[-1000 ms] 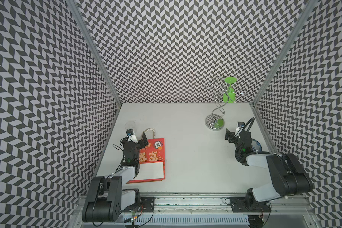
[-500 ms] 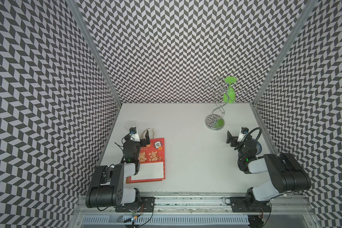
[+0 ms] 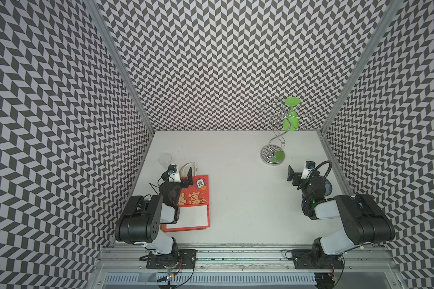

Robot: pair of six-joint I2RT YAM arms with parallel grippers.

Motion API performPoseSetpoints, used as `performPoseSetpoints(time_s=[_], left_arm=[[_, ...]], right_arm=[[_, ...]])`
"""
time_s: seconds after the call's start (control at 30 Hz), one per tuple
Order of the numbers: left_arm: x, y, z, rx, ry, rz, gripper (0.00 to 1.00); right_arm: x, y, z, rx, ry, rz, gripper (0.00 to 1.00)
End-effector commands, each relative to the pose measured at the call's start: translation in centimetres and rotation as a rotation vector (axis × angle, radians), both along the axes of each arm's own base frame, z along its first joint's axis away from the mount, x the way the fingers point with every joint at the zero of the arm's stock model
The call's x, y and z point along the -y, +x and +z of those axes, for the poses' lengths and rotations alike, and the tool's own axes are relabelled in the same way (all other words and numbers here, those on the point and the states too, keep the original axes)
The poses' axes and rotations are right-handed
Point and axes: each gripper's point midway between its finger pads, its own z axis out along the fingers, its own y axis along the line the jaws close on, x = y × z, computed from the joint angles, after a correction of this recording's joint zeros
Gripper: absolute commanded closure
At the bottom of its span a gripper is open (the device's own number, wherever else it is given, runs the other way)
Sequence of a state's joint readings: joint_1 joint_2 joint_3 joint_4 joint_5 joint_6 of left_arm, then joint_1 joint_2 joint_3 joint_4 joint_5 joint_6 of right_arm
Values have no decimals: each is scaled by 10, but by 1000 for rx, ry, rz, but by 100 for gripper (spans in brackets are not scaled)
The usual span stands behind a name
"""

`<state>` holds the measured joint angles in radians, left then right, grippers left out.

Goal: Put away the paper bag
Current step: Reset both arms

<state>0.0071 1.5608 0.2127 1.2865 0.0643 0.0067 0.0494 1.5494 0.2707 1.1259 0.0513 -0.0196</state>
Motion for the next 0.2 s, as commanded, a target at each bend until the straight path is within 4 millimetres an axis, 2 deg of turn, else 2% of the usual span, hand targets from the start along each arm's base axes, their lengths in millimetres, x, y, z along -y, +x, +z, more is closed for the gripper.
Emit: performPoseSetpoints(time_s=[0.0,0.17], left_arm=[[-4,3,13,45,0,28,0],[-14,4,12,36,-19,95,0]], right_arm=[[-1,9,22,72,-1,6,0],[0,6,24,78,-4,6,0]])
